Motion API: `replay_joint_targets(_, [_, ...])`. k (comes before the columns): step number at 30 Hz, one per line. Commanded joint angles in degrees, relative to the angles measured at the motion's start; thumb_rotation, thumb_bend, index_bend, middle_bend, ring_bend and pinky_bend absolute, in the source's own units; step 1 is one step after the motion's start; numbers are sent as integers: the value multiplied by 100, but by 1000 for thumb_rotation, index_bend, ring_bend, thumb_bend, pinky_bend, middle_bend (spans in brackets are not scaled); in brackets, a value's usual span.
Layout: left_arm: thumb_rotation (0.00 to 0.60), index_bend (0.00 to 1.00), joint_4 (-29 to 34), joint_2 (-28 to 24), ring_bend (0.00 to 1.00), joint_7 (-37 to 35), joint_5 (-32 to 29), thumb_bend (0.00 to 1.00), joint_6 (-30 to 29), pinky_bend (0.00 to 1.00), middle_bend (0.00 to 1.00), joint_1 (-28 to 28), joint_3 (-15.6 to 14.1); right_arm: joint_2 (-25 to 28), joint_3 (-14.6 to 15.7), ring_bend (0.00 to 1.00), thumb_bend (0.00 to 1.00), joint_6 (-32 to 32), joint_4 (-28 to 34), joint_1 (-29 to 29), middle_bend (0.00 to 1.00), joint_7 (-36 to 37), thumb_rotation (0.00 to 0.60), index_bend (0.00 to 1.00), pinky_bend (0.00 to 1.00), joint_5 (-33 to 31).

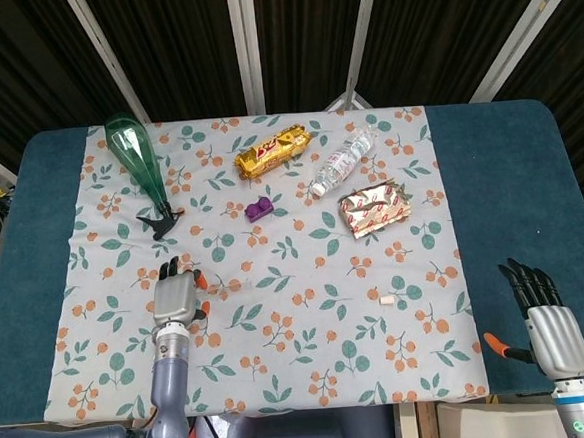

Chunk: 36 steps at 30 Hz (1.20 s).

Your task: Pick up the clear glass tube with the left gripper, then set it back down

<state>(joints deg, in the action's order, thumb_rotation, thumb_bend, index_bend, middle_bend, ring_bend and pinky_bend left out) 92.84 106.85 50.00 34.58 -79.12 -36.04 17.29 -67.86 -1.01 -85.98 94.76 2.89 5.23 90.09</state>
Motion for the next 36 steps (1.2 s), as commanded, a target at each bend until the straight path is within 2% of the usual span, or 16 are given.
replay_joint_targets(1, [600, 470, 4, 9, 0, 5, -29, 415, -9, 0, 363, -15, 13, 1, 1, 0, 211, 1, -1, 0, 0, 4, 600, 0, 0, 1])
replay_joint_targets(10, [600, 503, -11, 39, 0, 14, -139, 429, -27, 0, 364, -64, 26, 8, 1, 0, 212, -2, 4, -3, 0, 37, 600, 0, 0, -1])
replay_joint_targets(18, [600, 554, 15, 69, 0, -18, -81, 483, -59, 0, 385, -100, -19, 8, -1, 0, 211, 5, 6, -1, 0, 39, 600, 0, 0, -10])
replay_joint_targets(28, [600, 563, 261, -119, 0, -301, 353, 496, -37, 0, 395, -152, 57, 7, -2, 0, 212, -2, 8, -3, 0, 40, 600, 0, 0, -4])
replay_joint_targets(36, [600, 564, 550, -408, 0, -720, 818, 496, 146, 0, 399, -107, -28, 9, 4, 0, 211, -15, 11, -10, 0, 31, 600, 0, 0, 7])
